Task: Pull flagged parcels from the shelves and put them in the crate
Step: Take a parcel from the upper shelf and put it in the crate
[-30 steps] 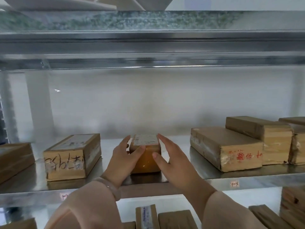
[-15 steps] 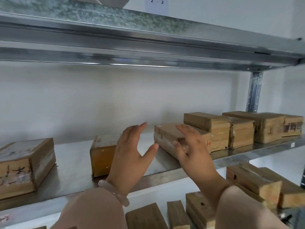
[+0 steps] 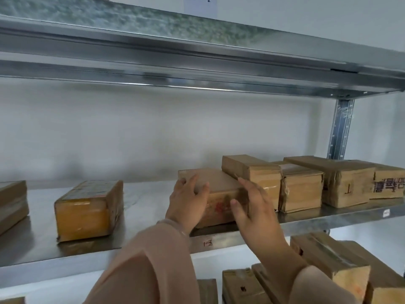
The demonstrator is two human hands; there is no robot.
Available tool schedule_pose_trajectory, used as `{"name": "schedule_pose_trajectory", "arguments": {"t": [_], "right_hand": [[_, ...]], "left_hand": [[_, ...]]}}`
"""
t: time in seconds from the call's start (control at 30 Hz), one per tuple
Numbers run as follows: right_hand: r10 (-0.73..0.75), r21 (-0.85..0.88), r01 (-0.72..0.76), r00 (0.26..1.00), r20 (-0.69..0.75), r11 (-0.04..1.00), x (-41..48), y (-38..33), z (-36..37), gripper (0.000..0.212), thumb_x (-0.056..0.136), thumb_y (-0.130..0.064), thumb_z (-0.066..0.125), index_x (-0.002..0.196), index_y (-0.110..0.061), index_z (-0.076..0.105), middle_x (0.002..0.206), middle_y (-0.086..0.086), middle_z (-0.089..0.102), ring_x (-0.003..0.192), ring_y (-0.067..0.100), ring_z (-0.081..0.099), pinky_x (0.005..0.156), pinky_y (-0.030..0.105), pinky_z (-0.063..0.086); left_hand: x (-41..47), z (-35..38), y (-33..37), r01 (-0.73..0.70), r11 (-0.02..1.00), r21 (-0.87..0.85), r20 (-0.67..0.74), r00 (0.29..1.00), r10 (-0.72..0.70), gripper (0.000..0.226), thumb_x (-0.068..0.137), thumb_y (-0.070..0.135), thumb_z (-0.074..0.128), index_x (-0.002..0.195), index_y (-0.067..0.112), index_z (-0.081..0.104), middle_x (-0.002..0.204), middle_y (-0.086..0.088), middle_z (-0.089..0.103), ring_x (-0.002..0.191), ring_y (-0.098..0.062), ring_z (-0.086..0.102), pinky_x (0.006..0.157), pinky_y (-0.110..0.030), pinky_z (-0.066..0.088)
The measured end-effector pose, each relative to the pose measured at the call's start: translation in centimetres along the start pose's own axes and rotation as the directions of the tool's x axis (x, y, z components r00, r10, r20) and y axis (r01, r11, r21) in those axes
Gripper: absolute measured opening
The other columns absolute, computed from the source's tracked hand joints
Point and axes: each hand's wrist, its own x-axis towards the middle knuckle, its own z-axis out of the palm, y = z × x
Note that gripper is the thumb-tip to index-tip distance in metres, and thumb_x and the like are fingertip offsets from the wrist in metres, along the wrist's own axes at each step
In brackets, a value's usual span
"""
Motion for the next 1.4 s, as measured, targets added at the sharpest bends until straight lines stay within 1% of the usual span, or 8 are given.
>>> {"name": "schedule_pose_trajectory", "arguments": {"t": [0.17,0.3,0.43,0.57,0.67,0.9,1.07,1.4], "right_hand": [[0.009,0.17,-0.011,1.0,0.013,0.985,0.6,2.0,-0.9,0.048,0.091,-0.04,0.05,0.138,-0.032,0.044,0.131,-0.021,0.043,0.115,-0.015,0.031,0.102,0.018,0.026],[0.107,0.354,-0.125,0.992,0.07,0.927,0.6,2.6,-1.4,0.056,0.082,-0.066,0.031,0.129,-0.043,0.05,0.126,-0.027,0.049,0.121,-0.012,0.04,0.105,0.026,0.036],[0.122,0.429,-0.165,0.985,0.126,0.888,0.5,1.4,-1.4,0.043,0.083,-0.063,0.03,0.118,-0.051,0.052,0.126,-0.026,0.048,0.109,-0.026,0.038,0.085,-0.002,0.029],[0.162,0.701,-0.226,0.974,0.159,0.676,0.9,0.5,-1.8,0.028,0.087,-0.054,0.046,0.104,-0.051,0.067,0.111,-0.03,0.063,0.102,-0.014,0.056,0.078,0.006,0.044],[0.143,0.773,-0.195,0.98,0.135,0.603,1.9,0.0,-1.7,0.021,0.085,-0.032,0.065,0.1,-0.046,0.069,0.111,-0.024,0.066,0.105,-0.006,0.06,0.086,0.018,0.046],[-0.091,0.875,-0.418,0.888,0.45,0.244,3.7,-0.8,-0.9,0.085,0.065,-0.045,0.084,0.14,-0.034,0.045,0.137,-0.007,0.056,0.123,0.014,0.055,0.108,0.044,0.038],[-0.19,0.832,-0.124,0.945,0.265,0.541,2.2,-2.8,0.0,0.057,0.087,-0.021,0.07,0.137,-0.033,0.047,0.124,-0.007,0.063,0.115,0.013,0.061,0.093,0.033,0.052],[-0.076,0.762,-0.212,0.943,0.324,0.612,1.3,-3.3,1.7,0.042,0.086,-0.047,0.051,0.126,-0.058,0.048,0.133,-0.024,0.047,0.118,-0.012,0.047,0.082,0.008,0.047]], "left_hand": [[-1.3,0.0,-0.7,-0.036,0.999,0.006,-0.132,0.991,0.037,0.046,0.094,0.051,0.04,0.138,0.041,0.043,0.15,0.006,0.033,0.128,-0.012,0.037,0.098,-0.023,0.03],[-3.9,-0.3,-0.6,-0.079,0.987,-0.138,-0.176,0.983,0.054,0.052,0.093,0.055,0.044,0.143,0.044,0.034,0.143,0.008,0.034,0.125,-0.013,0.042,0.106,-0.037,0.045],[-6.0,-0.4,0.1,-0.127,0.979,-0.162,-0.242,0.967,0.085,0.059,0.086,0.055,0.04,0.143,0.045,0.032,0.139,0.018,0.033,0.123,-0.003,0.041,0.102,-0.021,0.04],[-7.0,-0.5,0.5,-0.156,0.916,-0.37,-0.326,0.945,0.03,0.04,0.099,0.024,0.046,0.135,0.042,0.048,0.135,0.02,0.044,0.117,0.01,0.046,0.091,-0.006,0.042],[-6.9,-0.8,0.7,-0.129,0.864,-0.487,-0.32,0.947,-0.039,0.04,0.099,0.018,0.045,0.13,0.041,0.054,0.134,0.015,0.051,0.123,-0.011,0.051,0.103,-0.031,0.045],[-6.6,-2.2,1.6,-0.116,0.83,-0.545,-0.28,0.959,-0.05,0.039,0.101,0.017,0.039,0.125,0.042,0.055,0.141,0.011,0.048,0.124,-0.013,0.051,0.1,-0.03,0.047],[-6.6,-3.3,3.2,-0.153,0.926,-0.346,-0.205,0.975,0.085,0.051,0.078,0.071,0.056,0.123,0.047,0.055,0.132,0.02,0.052,0.116,0.007,0.051,0.082,-0.006,0.045],[-7.1,-4.1,1.3,-0.039,0.61,-0.792,-0.162,0.976,-0.147,0.049,0.085,0.033,0.062,0.132,0.025,0.051,0.122,-0.003,0.067,0.11,-0.025,0.066,0.102,-0.048,0.047]]}}
